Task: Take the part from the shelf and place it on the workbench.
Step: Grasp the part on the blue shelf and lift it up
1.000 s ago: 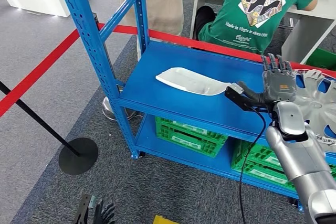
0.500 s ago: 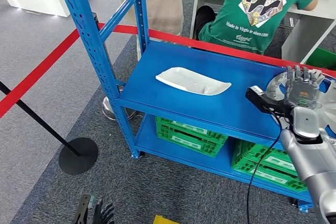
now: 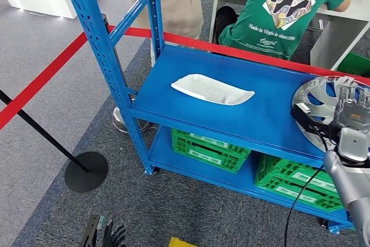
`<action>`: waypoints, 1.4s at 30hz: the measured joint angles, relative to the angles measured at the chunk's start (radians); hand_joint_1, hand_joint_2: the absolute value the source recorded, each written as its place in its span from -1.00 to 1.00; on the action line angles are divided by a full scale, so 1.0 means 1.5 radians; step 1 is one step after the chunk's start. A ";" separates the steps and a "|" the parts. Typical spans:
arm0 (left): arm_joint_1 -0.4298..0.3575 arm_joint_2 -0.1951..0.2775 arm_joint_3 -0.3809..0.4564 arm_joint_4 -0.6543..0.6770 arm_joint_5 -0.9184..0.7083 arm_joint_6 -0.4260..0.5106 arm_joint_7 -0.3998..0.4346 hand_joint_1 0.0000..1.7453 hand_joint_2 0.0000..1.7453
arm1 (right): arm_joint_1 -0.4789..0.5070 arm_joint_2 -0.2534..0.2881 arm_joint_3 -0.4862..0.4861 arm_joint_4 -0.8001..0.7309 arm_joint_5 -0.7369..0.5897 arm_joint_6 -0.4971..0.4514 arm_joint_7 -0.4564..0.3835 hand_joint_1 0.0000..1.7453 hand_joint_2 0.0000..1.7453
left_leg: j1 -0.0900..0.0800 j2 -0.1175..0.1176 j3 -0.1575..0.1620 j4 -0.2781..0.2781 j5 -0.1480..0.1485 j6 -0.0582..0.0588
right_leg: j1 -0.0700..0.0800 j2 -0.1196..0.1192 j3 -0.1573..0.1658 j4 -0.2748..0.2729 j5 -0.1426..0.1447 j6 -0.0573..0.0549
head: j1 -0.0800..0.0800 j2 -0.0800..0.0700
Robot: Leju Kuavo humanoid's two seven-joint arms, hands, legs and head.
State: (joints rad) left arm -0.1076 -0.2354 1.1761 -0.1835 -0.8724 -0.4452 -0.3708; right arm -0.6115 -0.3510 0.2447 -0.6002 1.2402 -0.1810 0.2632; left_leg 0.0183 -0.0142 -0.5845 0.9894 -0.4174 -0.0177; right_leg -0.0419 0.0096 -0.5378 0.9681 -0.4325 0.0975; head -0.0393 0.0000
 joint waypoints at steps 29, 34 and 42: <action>-0.001 -0.004 -0.006 0.000 -0.004 0.007 0.000 -1.00 -1.00 | 0.014 0.070 -0.053 0.023 0.021 -0.174 -0.031 -1.00 1.00 | 0.000 0.000 0.000 0.000 0.000 0.000 | 0.000 -0.001 0.001 0.000 0.000 -0.001 | 0.000 0.000; 0.001 -0.005 -0.006 0.000 -0.004 0.008 -0.008 -1.00 -1.00 | 0.050 0.099 -0.092 -0.041 -0.025 -0.305 -0.116 -1.00 1.00 | 0.000 0.000 -0.001 0.000 0.000 0.000 | 0.000 0.000 0.000 0.000 0.000 -0.001 | 0.000 0.000; 0.003 -0.006 -0.007 0.000 -0.003 0.004 -0.014 -1.00 -1.00 | 0.065 0.160 -0.125 -0.115 -0.171 -0.213 -0.240 -1.00 1.00 | 0.000 0.000 -0.001 0.000 0.001 -0.001 | 0.000 0.000 0.000 0.001 0.000 -0.001 | 0.000 0.000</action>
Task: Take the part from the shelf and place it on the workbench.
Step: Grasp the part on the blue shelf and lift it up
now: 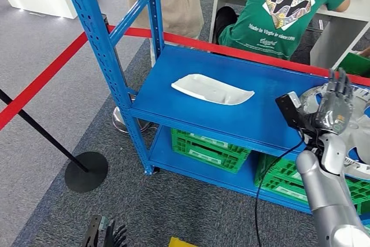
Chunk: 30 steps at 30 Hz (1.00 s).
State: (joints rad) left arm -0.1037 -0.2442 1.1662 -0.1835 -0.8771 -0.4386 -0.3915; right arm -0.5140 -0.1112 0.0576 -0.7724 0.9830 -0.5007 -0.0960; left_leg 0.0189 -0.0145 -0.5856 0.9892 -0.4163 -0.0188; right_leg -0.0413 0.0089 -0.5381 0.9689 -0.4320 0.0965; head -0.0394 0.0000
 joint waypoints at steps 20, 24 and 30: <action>0.000 0.004 0.000 0.000 0.003 -0.008 0.004 -1.00 -1.00 | -0.066 -0.004 0.127 0.121 0.013 0.266 0.073 -1.00 1.00 | 0.000 0.000 -0.001 0.000 0.001 0.000 | 0.000 0.000 -0.001 0.000 0.000 0.000 | 0.000 0.000; 0.000 0.004 0.000 0.000 0.003 -0.008 0.004 -1.00 -1.00 | -0.067 -0.008 0.134 0.129 0.022 0.263 0.094 -1.00 1.00 | 0.000 0.000 -0.001 0.000 0.001 0.000 | 0.000 0.000 -0.001 0.000 0.000 0.000 | 0.000 0.000; 0.000 0.004 0.000 0.000 0.004 -0.003 0.008 -1.00 -1.00 | -0.067 -0.032 0.137 0.142 0.049 0.251 0.177 -1.00 1.00 | 0.000 0.000 -0.001 0.000 0.001 0.000 | 0.000 0.000 -0.001 0.000 0.000 0.000 | 0.000 0.000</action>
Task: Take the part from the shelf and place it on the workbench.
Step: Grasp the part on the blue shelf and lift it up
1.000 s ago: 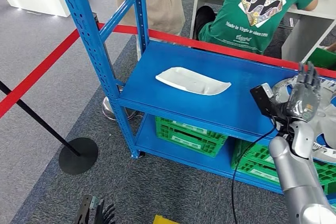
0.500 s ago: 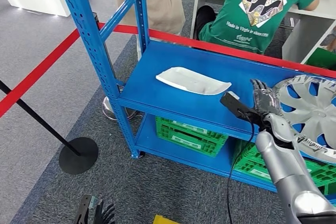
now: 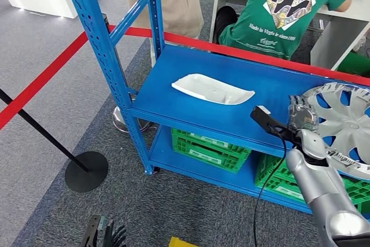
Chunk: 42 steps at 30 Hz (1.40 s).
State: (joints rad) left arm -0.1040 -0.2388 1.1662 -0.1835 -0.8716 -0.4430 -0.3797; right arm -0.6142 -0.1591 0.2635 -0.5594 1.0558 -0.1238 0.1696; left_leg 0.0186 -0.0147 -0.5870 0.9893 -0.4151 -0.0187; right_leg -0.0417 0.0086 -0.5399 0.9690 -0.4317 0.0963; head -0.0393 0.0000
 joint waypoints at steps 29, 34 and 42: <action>-0.008 -0.002 -0.004 0.000 0.002 0.003 0.011 -1.00 -1.00 | 0.001 -0.055 -0.100 0.060 0.077 0.099 0.107 1.00 1.00 | 0.000 0.000 0.000 0.000 0.001 0.001 | 0.000 0.000 0.000 0.000 0.001 0.000 | 0.000 0.000; -0.008 -0.002 -0.004 0.000 0.005 0.003 0.010 -1.00 -1.00 | 0.005 -0.053 -0.109 0.060 0.079 0.080 0.096 1.00 1.00 | 0.000 0.000 -0.001 0.000 0.001 0.001 | 0.000 0.000 0.000 0.000 0.001 0.000 | 0.000 0.000; -0.008 -0.002 -0.004 0.000 0.009 0.001 0.008 -1.00 -1.00 | 0.009 -0.048 -0.119 0.061 0.079 0.055 0.089 1.00 1.00 | 0.000 -0.001 -0.002 0.000 0.001 0.001 | 0.000 -0.001 -0.001 0.000 0.001 0.000 | 0.000 0.000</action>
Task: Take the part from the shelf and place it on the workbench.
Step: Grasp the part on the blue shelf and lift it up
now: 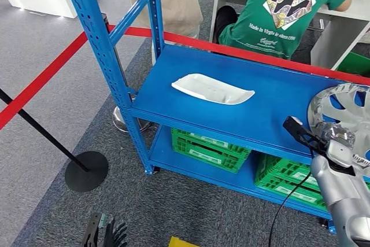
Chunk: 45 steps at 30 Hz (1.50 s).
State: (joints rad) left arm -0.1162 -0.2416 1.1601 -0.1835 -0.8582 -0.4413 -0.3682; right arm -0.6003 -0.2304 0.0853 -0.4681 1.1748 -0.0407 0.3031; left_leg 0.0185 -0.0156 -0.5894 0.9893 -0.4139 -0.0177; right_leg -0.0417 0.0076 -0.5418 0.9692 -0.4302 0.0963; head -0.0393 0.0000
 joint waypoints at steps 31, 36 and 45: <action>0.001 -0.001 0.002 0.000 0.027 0.006 0.002 -1.00 1.00 | 0.027 0.048 -0.111 -0.039 -0.126 -0.210 -0.142 1.00 1.00 | 0.000 0.000 -0.003 0.000 0.000 0.000 | 0.000 0.000 -0.003 0.001 0.000 0.000 | 0.000 0.000; 0.010 -0.001 0.002 0.000 0.028 0.006 -0.017 -1.00 1.00 | 0.055 0.095 -0.167 -0.142 -0.321 -0.302 -0.300 1.00 1.00 | 0.000 0.000 -0.004 0.000 0.000 0.000 | 0.000 -0.001 -0.004 0.001 0.000 0.000 | 0.000 0.000; 0.021 -0.001 0.002 0.000 0.028 0.004 -0.039 -1.00 1.00 | 0.180 0.173 -0.170 -0.471 -0.526 -0.367 -0.410 1.00 1.00 | 0.000 -0.001 -0.005 0.000 0.000 0.000 | 0.000 -0.001 -0.005 0.002 -0.001 -0.001 | 0.000 0.000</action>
State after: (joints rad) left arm -0.0840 -0.2433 1.1627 -0.1835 -0.8160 -0.4346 -0.4269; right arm -0.3308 0.0288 -0.1690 -1.1744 0.3861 -0.5919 -0.3115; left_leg 0.0186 -0.0165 -0.5969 0.9892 -0.4136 -0.0179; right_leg -0.0416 0.0058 -0.5496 0.9716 -0.4313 0.0952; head -0.0393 0.0000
